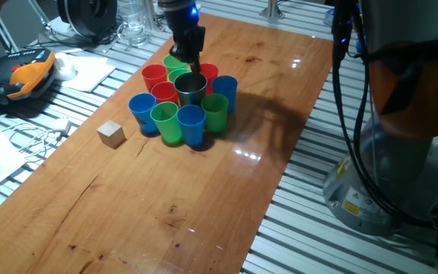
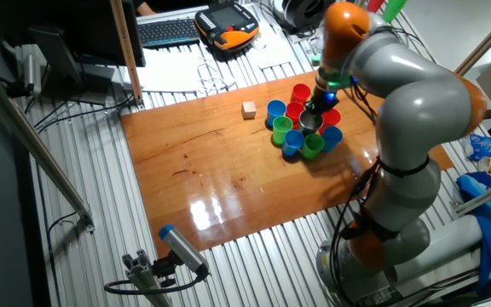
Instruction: Stack the cups
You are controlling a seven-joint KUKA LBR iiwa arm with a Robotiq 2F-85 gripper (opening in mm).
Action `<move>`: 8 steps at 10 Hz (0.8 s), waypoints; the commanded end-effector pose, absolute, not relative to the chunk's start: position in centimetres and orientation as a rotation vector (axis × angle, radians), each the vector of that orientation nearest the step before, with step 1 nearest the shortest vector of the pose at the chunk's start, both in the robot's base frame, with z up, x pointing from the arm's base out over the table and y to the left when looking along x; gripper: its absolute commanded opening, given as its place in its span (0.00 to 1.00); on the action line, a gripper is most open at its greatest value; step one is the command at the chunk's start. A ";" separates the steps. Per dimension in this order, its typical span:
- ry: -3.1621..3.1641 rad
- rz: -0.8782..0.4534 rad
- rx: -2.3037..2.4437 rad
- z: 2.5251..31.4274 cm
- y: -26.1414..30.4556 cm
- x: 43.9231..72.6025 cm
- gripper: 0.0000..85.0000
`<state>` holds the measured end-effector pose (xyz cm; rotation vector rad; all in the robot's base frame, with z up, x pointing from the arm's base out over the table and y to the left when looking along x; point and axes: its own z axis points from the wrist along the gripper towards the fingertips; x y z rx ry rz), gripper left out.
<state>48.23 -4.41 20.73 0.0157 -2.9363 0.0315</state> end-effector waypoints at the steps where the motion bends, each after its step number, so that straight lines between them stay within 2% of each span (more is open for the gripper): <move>1: -2.937 0.072 0.065 20.8 -4.4 48.2 0.00; 5: -2.911 0.082 0.082 20.7 -4.3 48.0 0.00; 6: -2.916 0.080 0.067 20.6 -4.3 47.6 0.20; 8: -2.929 0.090 0.058 20.2 -4.5 46.8 0.20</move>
